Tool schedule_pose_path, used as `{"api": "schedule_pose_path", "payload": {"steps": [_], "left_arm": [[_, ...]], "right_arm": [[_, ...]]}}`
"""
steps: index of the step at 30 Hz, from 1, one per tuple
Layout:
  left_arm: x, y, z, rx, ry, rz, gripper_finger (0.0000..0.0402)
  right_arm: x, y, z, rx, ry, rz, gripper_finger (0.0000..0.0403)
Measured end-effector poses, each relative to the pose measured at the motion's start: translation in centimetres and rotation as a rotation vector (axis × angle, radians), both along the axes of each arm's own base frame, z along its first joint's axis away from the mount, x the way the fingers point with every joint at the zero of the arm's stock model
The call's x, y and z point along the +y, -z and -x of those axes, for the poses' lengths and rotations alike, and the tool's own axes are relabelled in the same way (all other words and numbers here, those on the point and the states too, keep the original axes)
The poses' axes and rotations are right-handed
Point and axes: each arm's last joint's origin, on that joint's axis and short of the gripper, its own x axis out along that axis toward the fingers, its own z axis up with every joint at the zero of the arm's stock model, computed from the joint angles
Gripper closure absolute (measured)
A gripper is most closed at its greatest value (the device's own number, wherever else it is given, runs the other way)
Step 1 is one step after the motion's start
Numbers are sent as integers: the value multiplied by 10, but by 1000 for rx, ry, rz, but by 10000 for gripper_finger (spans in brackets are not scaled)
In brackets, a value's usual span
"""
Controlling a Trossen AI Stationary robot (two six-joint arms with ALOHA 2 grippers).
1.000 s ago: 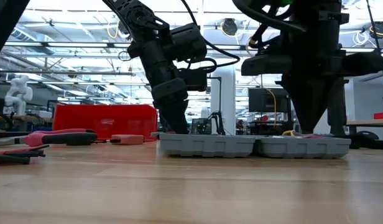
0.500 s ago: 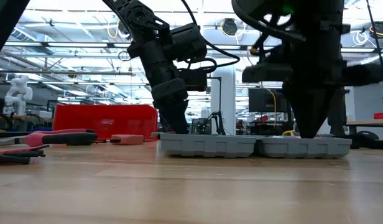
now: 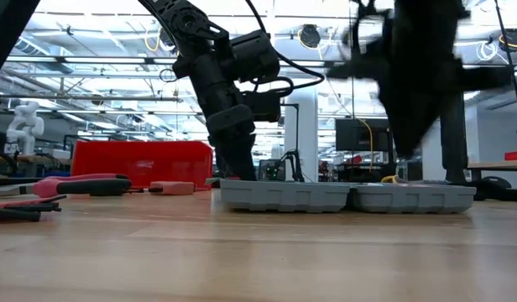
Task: Prefit tool cases
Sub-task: Put the orange measuring tape into the gray pre-fit tool case
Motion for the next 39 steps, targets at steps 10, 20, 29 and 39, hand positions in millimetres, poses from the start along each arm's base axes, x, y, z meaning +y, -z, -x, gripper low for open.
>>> {"api": "schedule_pose_path", "payload": {"steps": [10,20,29,39], "left_arm": [[0,-36,-1,-40,48,-29,402],[4,-167,48,-279,222,-466,402],[37,-222,105,-369,-166,-599,402],[22,-135,96,-124,66,-423,401]], "right_arm": [[-14,-25,18,107,-101,310,403],[-80,-72,32,229,-286,653,403],[-179,-126,31,73,-672,536,403],[-198,-58,37,-185,-1131,236,403]]}}
